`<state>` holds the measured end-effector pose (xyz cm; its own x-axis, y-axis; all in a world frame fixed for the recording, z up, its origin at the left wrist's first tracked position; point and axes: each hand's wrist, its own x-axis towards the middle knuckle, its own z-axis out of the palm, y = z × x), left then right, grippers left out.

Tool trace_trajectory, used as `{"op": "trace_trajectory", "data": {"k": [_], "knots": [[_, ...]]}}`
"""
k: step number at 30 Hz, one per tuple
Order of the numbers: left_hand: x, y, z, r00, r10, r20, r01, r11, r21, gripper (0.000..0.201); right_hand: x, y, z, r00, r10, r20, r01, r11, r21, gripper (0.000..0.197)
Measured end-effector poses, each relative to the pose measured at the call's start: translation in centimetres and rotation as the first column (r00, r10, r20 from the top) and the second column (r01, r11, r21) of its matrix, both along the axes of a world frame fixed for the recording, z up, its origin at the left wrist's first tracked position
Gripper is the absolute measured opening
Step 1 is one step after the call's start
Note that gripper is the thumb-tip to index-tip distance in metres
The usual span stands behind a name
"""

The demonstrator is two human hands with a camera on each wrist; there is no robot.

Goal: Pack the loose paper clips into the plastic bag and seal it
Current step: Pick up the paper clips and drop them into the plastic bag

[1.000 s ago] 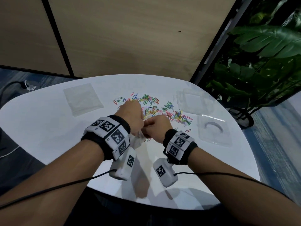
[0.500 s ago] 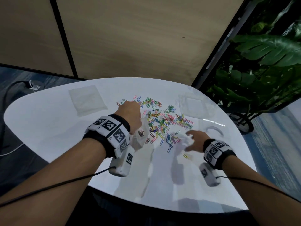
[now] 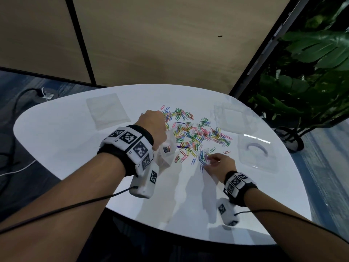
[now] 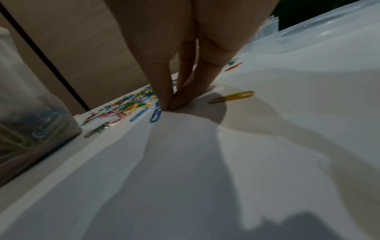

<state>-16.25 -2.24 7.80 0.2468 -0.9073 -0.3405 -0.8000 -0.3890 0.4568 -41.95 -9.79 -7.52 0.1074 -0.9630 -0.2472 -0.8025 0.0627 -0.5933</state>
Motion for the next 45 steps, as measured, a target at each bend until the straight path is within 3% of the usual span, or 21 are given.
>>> {"op": "trace_trajectory", "data": {"k": [4, 7, 11, 13, 15, 20, 23, 25, 26, 28, 29, 32, 37, 42, 45], "knots": [[0.4, 0.1, -0.2, 1.000, 0.022, 0.007, -0.022, 1.000, -0.014, 0.027, 2.6, -1.3, 0.0, 0.999, 0.030, -0.010, -0.031, 0.999, -0.034, 0.046], [0.7, 0.3, -0.2, 1.000, 0.026, 0.012, -0.026, 1.000, -0.018, 0.028, 3.6, -2.3, 0.2, 0.941, 0.235, -0.243, -0.256, 0.965, -0.060, 0.066], [0.9, 0.1, -0.3, 1.000, 0.031, 0.007, -0.031, 0.999, -0.019, 0.027, 4.6, -2.9, 0.4, 0.794, 0.427, -0.432, -0.497, 0.865, -0.060, 0.037], [0.8, 0.1, -0.4, 0.999, 0.032, 0.006, -0.031, 0.999, -0.018, 0.026, 4.9, -3.0, 0.5, 0.780, 0.428, -0.456, -0.523, 0.847, -0.099, 0.020], [0.6, 0.0, -0.3, 1.000, 0.028, 0.002, -0.028, 0.999, -0.016, 0.026, 4.8, -3.2, 0.7, 0.800, 0.392, -0.455, -0.482, 0.871, -0.096, 0.021], [0.1, 0.0, -0.3, 1.000, 0.030, -0.003, -0.030, 0.999, -0.027, 0.025, 3.6, -4.4, 1.6, 0.926, 0.180, -0.331, -0.193, 0.981, -0.006, 0.016], [-0.1, -0.1, -0.3, 1.000, 0.026, -0.007, -0.026, 0.999, -0.024, 0.026, 2.3, -5.2, 2.1, 0.962, 0.137, -0.237, -0.101, 0.982, 0.157, 0.016], [-0.2, -0.2, -0.3, 1.000, 0.019, -0.008, -0.020, 1.000, -0.019, 0.027, 2.4, -5.4, 2.7, 0.999, 0.051, -0.006, -0.047, 0.952, 0.302, 0.016], [-0.2, -0.3, -0.3, 1.000, 0.017, -0.009, -0.017, 1.000, -0.018, 0.027, 2.8, -5.4, 3.1, 0.971, -0.096, 0.218, 0.005, 0.923, 0.384, 0.014], [-0.4, -0.4, -0.3, 1.000, 0.012, -0.011, -0.012, 1.000, -0.014, 0.027, 4.0, -5.1, 4.5, 0.750, -0.362, 0.553, -0.004, 0.834, 0.551, 0.014], [-0.5, -0.5, -0.2, 1.000, 0.010, -0.014, -0.011, 1.000, -0.014, 0.027, 4.9, -4.7, 5.5, 0.666, -0.407, 0.625, -0.056, 0.809, 0.586, 0.017], [-0.8, -0.6, -0.1, 0.999, 0.026, -0.029, -0.027, 0.999, -0.032, 0.025, 7.6, -2.7, 8.8, 0.610, -0.313, 0.728, -0.194, 0.832, 0.520, 0.019], [-1.6, -0.7, -0.1, 0.997, 0.070, -0.039, -0.072, 0.996, -0.056, 0.026, 10.7, 0.8, 9.5, 0.718, -0.081, 0.691, -0.194, 0.931, 0.310, 0.007], [-1.2, -0.7, 0.0, 0.994, 0.094, -0.055, -0.098, 0.993, -0.070, 0.026, 11.6, 1.5, 9.7, 0.808, 0.164, 0.566, -0.340, 0.914, 0.221, 0.019], [-0.7, -0.6, -0.1, 0.992, 0.096, -0.079, -0.102, 0.992, -0.068, 0.023, 10.1, -0.5, 10.4, 0.804, 0.154, 0.574, -0.303, 0.937, 0.172, 0.029]]}}
